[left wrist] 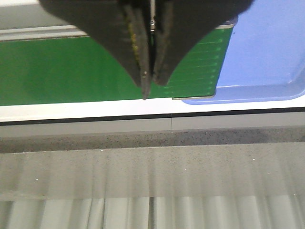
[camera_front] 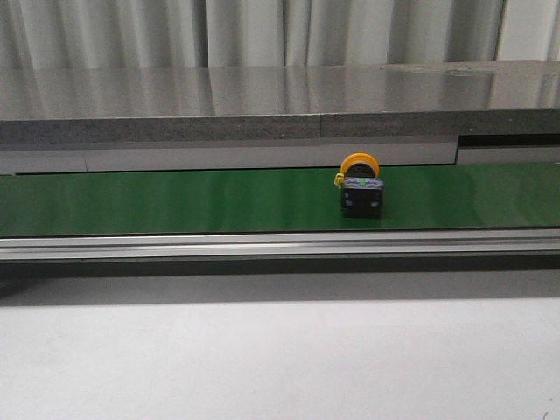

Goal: Move button from left to right
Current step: 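Let the belt carry the button toward the right gripper, then lower the right gripper onto the button and grasp it, then lift the button off the belt and lower it into the green tray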

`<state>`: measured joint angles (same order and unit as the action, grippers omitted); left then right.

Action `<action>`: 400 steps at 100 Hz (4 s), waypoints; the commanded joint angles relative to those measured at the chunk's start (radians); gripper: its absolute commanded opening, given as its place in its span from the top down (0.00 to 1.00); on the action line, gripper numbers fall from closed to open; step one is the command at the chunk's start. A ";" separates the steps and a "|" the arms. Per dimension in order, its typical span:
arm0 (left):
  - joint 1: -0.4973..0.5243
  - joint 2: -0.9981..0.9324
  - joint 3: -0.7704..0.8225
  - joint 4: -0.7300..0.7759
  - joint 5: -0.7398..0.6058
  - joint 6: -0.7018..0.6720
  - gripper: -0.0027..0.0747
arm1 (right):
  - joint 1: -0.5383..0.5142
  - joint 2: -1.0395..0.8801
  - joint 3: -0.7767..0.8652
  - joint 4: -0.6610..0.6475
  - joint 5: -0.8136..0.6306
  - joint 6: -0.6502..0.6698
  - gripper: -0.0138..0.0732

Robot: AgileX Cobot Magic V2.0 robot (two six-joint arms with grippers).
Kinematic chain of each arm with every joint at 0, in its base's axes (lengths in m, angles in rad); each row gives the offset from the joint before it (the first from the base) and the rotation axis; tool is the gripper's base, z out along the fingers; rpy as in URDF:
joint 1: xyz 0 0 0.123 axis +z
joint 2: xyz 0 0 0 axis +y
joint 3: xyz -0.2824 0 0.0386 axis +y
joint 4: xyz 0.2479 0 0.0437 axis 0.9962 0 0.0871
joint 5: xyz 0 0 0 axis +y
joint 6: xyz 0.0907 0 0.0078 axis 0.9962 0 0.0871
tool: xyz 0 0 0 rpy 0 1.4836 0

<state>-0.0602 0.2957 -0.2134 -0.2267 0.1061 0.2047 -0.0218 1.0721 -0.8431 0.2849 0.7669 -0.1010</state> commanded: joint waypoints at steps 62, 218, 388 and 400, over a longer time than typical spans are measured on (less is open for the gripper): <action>-0.011 0.006 -0.025 -0.011 -0.078 0.000 0.99 | 0.133 0.342 -0.244 0.047 -0.182 -0.117 0.10; -0.011 0.006 -0.025 -0.011 -0.078 0.000 0.99 | -0.017 0.531 -0.513 -0.253 -0.050 -0.116 0.64; -0.011 0.006 -0.023 -0.011 -0.077 0.000 0.99 | -0.358 0.810 -0.512 -0.264 -0.102 -0.168 0.29; -0.011 0.006 -0.023 -0.011 -0.077 0.000 0.99 | -0.358 0.785 -0.513 -0.264 -0.109 -0.155 0.29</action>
<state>-0.0602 0.2957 -0.2096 -0.2267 0.1061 0.2047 -0.3831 1.9405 -1.3296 -0.0158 0.6723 -0.2602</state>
